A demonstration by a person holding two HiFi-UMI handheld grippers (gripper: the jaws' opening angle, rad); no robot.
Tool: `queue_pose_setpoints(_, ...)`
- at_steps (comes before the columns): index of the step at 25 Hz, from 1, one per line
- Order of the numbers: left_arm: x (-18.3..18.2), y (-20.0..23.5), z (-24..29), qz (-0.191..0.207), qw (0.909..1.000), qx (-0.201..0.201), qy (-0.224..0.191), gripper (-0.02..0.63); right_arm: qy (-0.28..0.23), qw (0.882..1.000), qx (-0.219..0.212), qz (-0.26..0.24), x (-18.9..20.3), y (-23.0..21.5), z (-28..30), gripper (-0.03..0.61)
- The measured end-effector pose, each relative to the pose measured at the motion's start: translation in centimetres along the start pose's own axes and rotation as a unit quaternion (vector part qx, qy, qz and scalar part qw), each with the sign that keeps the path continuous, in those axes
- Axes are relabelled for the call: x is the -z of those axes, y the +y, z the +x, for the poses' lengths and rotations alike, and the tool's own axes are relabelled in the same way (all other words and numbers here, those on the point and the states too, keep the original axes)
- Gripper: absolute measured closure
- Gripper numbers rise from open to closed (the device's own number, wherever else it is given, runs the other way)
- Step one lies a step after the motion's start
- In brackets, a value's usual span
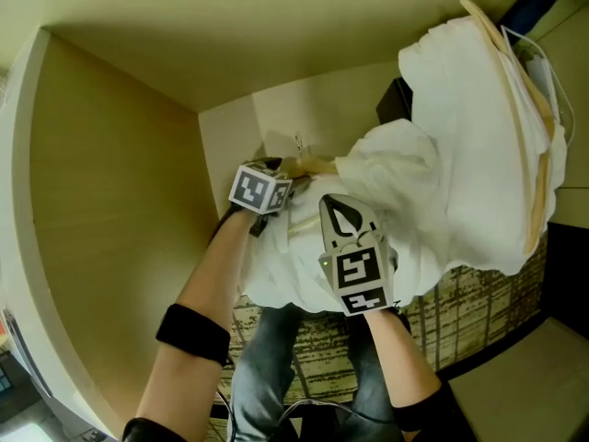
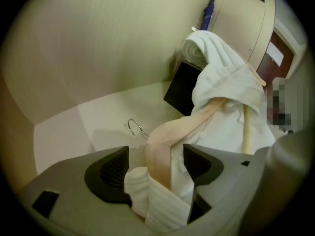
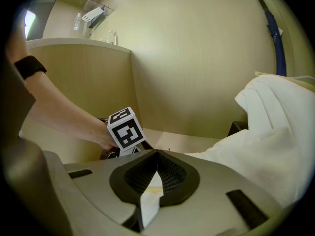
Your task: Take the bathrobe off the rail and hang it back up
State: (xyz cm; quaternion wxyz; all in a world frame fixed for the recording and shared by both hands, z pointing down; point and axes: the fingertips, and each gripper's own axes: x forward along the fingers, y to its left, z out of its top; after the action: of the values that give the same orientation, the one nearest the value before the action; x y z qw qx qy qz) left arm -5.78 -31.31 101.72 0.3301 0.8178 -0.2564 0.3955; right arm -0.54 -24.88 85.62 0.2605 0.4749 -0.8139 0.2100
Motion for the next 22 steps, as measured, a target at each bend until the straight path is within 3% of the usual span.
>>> queue_pose_setpoints(4, 0.3, 0.0, 1.3, -0.021, 0.9968, 0.076, 0.012, 0.265, -0.004, 1.000, -0.002, 0.005, 0.2, -0.1, 0.5, 0.554)
queue_pose_setpoints(10, 0.2, -0.5, 2.2, -0.003, 0.9933, 0.113, 0.022, 0.292, -0.002, 1.000, 0.000, 0.009, 0.9, -0.1, 1.2, 0.554)
queue_pose_setpoints(14, 0.5, -0.9, 2.7, 0.022, 0.9935, 0.109, 0.026, 0.401, 0.003, 1.000, -0.002, 0.008, 1.1, 0.1, 1.6, 0.554)
queue_pose_setpoints(22, 0.4, -0.5, 2.6, 0.031, 0.9953, 0.091, 0.016, 0.411, 0.009, 1.000, 0.000, 0.007, 1.4, 0.0, 2.1, 0.554)
